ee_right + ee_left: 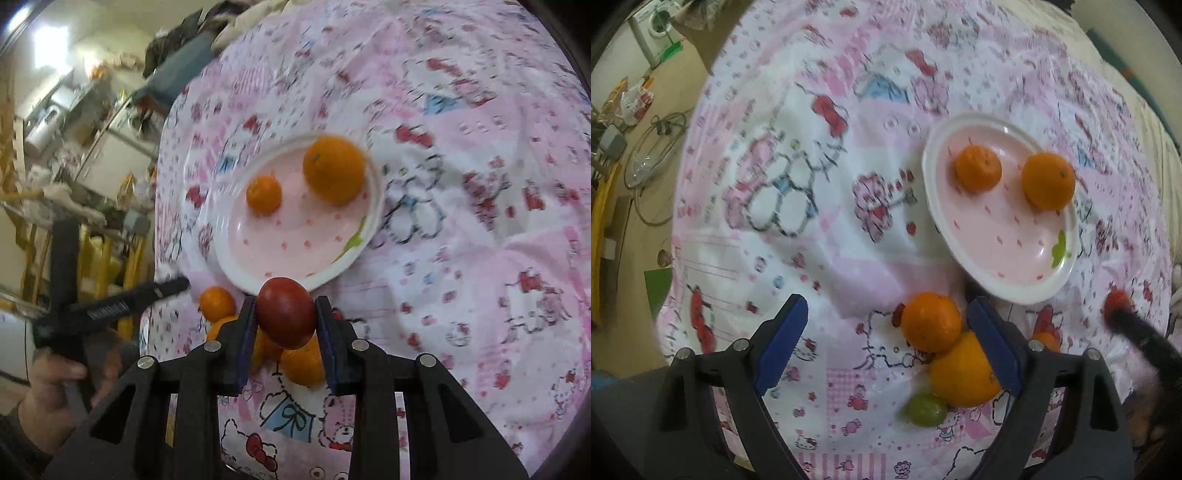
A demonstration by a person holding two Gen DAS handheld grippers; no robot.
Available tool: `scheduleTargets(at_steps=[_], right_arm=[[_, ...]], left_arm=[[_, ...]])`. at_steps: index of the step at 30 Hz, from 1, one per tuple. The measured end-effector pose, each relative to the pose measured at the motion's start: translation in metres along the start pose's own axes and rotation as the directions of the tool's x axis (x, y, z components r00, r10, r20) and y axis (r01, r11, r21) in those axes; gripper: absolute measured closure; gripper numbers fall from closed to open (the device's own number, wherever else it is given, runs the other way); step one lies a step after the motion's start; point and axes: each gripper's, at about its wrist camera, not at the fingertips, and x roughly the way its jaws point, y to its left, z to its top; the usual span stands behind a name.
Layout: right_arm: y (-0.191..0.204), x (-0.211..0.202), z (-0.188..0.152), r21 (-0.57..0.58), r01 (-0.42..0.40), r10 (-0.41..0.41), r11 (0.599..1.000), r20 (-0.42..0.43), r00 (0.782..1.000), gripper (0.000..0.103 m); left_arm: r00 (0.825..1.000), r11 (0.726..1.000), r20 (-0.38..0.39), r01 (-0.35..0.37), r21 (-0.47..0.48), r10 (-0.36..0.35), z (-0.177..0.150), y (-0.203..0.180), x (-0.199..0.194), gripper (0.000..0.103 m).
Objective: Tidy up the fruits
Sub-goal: 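Grasp a red tomato from the pile with the right tool, then grasp another mandarin with the left tool and lift while the right tool holds the tomato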
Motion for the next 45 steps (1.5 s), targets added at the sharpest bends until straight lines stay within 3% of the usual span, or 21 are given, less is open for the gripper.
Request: scheduleTargets(at_steps=[9, 11, 15, 16, 17, 18, 27, 34, 45], right_arm=[[-0.015, -0.018, 0.001, 0.026, 0.049, -0.05, 0.998, 0.054, 0.997, 0.07], [-0.018, -0.024, 0.0, 0.03, 0.049, -0.051, 0.998, 0.061, 0.997, 0.07], [-0.017, -0.025, 0.002, 0.028, 0.053, -0.055, 0.998, 0.071, 0.996, 0.07], [-0.016, -0.025, 0.002, 0.024, 0.054, -0.056, 0.998, 0.073, 0.996, 0.07], [-0.014, -0.025, 0.003, 0.017, 0.053, -0.055, 0.998, 0.075, 0.996, 0.07], [-0.013, -0.026, 0.003, 0.014, 0.05, -0.051, 0.999, 0.077, 0.996, 0.07], [-0.009, -0.027, 0.005, 0.0, 0.052, -0.052, 0.999, 0.093, 0.994, 0.07], [-0.009, -0.027, 0.006, 0.0, 0.062, -0.061, 0.998, 0.101, 0.993, 0.07], [-0.013, -0.041, 0.01, 0.021, 0.059, -0.061, 0.998, 0.157, 0.986, 0.07]], left_arm=[[0.996, 0.999, -0.084, -0.012, 0.042, 0.015, -0.006, -0.024, 0.033, 0.029], [0.995, 0.999, -0.096, -0.012, 0.049, 0.016, -0.007, -0.027, 0.038, 0.041], [0.993, 0.999, -0.122, 0.004, 0.049, 0.002, -0.01, -0.031, 0.046, 0.045], [0.993, 0.998, -0.117, 0.009, 0.054, -0.002, -0.011, -0.032, 0.046, 0.048], [0.993, 0.998, -0.117, 0.021, 0.055, -0.014, -0.011, -0.032, 0.046, 0.061], [0.992, 0.998, -0.125, 0.038, 0.057, -0.031, -0.012, -0.033, 0.046, 0.064], [0.997, 0.994, -0.079, 0.026, 0.102, -0.018, -0.015, -0.04, 0.031, 0.066], [1.0, 0.994, -0.001, -0.023, 0.107, 0.024, -0.011, -0.029, 0.012, 0.066], [0.987, 0.995, 0.151, -0.059, 0.075, 0.047, -0.002, -0.007, -0.02, 0.066]])
